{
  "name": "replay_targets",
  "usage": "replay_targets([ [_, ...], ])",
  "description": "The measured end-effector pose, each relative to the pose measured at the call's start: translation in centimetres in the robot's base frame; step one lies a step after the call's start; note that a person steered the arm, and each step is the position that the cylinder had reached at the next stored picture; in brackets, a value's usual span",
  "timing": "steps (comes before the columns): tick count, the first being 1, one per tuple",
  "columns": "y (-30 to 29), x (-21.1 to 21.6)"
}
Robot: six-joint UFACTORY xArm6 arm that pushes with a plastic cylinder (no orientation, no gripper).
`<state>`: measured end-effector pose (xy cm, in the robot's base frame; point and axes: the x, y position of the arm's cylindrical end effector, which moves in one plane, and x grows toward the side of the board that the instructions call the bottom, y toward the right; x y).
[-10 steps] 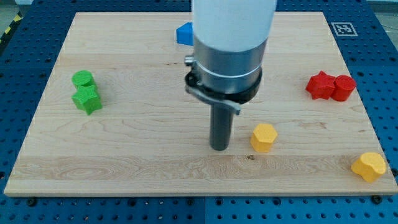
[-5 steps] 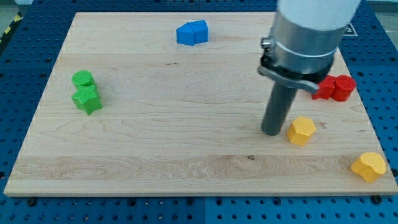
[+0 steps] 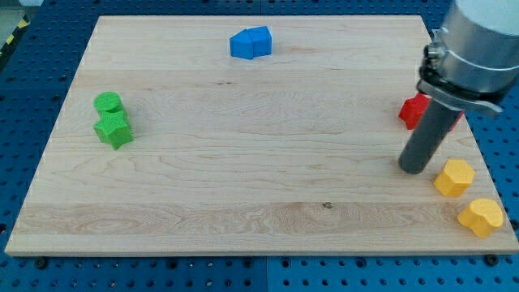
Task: Place the yellow hexagon above the yellow heart
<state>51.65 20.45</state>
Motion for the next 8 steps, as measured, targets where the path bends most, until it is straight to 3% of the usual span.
replay_targets([
  [1, 3.6, 1.6],
  [3, 2.3, 1.2],
  [6, -19.3, 1.0],
  [8, -19.4, 1.5],
])
